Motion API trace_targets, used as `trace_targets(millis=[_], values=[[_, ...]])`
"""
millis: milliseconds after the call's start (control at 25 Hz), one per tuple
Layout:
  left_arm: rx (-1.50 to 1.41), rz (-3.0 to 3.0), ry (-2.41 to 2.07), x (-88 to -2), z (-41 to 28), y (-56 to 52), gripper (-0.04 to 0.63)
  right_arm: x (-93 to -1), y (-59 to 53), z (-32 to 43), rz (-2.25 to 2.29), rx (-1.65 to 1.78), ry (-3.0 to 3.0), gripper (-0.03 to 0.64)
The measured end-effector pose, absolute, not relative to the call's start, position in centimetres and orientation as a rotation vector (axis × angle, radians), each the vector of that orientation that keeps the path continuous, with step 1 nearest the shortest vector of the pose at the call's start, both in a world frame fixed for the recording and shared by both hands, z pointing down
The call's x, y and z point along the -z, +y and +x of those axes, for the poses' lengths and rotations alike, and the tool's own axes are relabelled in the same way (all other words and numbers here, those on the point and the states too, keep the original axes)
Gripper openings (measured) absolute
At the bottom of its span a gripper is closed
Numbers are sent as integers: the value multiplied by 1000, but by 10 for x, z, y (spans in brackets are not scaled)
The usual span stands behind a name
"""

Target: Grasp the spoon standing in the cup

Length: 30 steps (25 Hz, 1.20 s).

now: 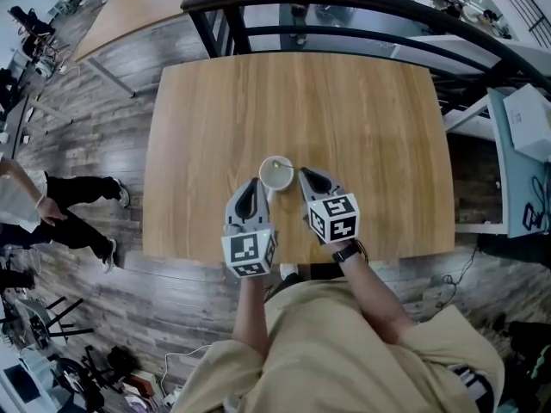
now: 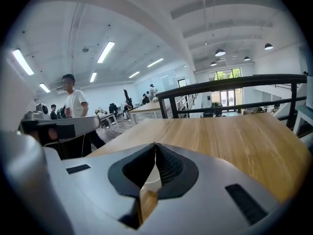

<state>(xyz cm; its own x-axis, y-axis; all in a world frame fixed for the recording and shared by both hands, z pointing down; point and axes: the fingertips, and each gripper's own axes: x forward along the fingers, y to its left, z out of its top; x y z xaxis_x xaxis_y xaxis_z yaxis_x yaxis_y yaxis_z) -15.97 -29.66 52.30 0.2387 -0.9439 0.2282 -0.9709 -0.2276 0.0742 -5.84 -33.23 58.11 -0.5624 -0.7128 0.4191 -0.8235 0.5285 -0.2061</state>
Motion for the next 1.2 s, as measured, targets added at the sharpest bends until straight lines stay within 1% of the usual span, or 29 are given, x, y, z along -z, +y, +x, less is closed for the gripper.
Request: trace_targets(millis=[760,1200], values=[[-143,2467,-1880,-438,-162,-257,5,-460,-294,-40,1449,-315,-2677,17],[-102,2535,-1916,-404,-161,-237,5,-413,-273,-35,1497,-168,-2747,17]])
